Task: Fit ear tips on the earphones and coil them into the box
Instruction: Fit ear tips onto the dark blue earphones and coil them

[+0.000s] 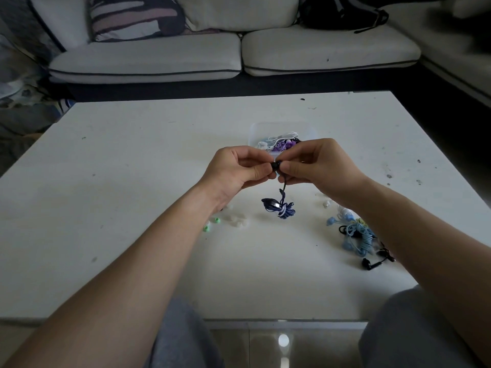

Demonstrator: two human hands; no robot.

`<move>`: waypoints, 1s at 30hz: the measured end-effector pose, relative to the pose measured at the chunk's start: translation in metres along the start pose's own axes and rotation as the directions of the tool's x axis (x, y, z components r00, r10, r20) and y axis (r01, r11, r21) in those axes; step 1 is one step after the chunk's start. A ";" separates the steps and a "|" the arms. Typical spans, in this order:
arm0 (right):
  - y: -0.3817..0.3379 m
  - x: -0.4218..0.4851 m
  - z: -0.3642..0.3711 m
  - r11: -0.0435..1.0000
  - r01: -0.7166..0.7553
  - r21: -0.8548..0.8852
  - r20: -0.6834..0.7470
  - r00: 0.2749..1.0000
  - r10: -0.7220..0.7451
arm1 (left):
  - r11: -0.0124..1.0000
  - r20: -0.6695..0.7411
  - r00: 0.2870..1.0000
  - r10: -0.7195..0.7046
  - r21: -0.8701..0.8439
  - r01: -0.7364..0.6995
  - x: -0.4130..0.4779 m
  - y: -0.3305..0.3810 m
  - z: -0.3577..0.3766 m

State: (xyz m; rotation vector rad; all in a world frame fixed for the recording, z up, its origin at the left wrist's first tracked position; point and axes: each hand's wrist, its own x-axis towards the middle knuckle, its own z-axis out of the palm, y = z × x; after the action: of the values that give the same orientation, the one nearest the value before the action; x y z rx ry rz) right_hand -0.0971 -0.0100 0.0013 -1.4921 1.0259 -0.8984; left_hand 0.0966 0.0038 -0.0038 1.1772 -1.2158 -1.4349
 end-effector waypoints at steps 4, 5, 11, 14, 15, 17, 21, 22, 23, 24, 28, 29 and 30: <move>0.002 0.001 0.002 0.997 0.012 -0.074 -0.003 1.000 -0.012 | 0.999 0.003 1.000 0.008 0.053 -0.008 0.000 -0.002 -0.001; 0.002 0.001 0.002 0.996 0.011 -0.089 -0.017 1.000 -0.012 | 0.997 -0.003 1.000 0.019 0.075 -0.019 0.000 -0.003 -0.001; 0.006 0.001 0.011 1.000 -0.010 -0.003 -0.102 0.995 0.010 | 0.990 -0.062 0.994 0.087 0.120 -0.079 0.002 -0.003 0.002; 0.007 0.001 0.012 1.000 -0.012 -0.012 -0.114 0.993 0.011 | 0.988 -0.070 0.992 0.101 0.123 -0.092 0.001 -0.003 0.004; 0.006 0.001 0.011 1.000 -0.011 -0.003 -0.109 0.994 0.011 | 0.990 -0.065 0.993 0.098 0.104 -0.091 0.001 -0.003 0.005; 0.004 0.002 0.008 1.000 -0.007 0.031 -0.087 0.996 0.009 | 0.995 -0.054 0.994 0.091 0.056 -0.088 0.001 -0.001 0.004; 0.003 0.001 0.000 0.998 -0.012 0.065 -0.022 1.000 0.013 | 0.998 -0.013 0.998 0.063 -0.018 -0.063 0.000 -0.001 0.003; 0.003 0.001 -0.001 0.998 -0.017 0.066 -0.008 1.000 0.018 | 0.998 -0.007 0.999 0.054 -0.026 -0.054 0.000 -0.002 0.003; 0.004 0.001 -0.002 0.997 -0.024 0.071 0.001 1.000 0.024 | 0.998 -0.003 0.999 0.045 -0.035 -0.045 0.000 -0.002 0.004; 0.005 0.001 -0.002 0.996 -0.032 0.078 0.008 0.999 0.031 | 0.998 -0.001 0.999 0.036 -0.046 -0.036 0.000 -0.002 0.004; 0.006 0.002 -0.002 0.995 -0.046 0.091 0.025 0.999 0.044 | 0.998 0.006 1.000 0.014 -0.069 -0.014 0.000 -0.002 0.002; 0.006 0.002 -0.002 0.995 -0.045 0.090 0.025 0.999 0.043 | 0.997 0.011 1.000 0.011 -0.071 -0.010 0.000 -0.002 0.002; 0.007 0.002 -0.002 0.995 -0.044 0.089 0.024 0.999 0.042 | 0.997 0.014 1.000 0.009 -0.073 -0.008 0.000 -0.002 0.002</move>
State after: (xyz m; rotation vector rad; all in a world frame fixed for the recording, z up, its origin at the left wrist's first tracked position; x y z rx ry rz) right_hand -0.0995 -0.0128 -0.0049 -1.3974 0.9862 -0.8843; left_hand 0.0948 0.0037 -0.0055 1.1123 -1.1673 -1.4718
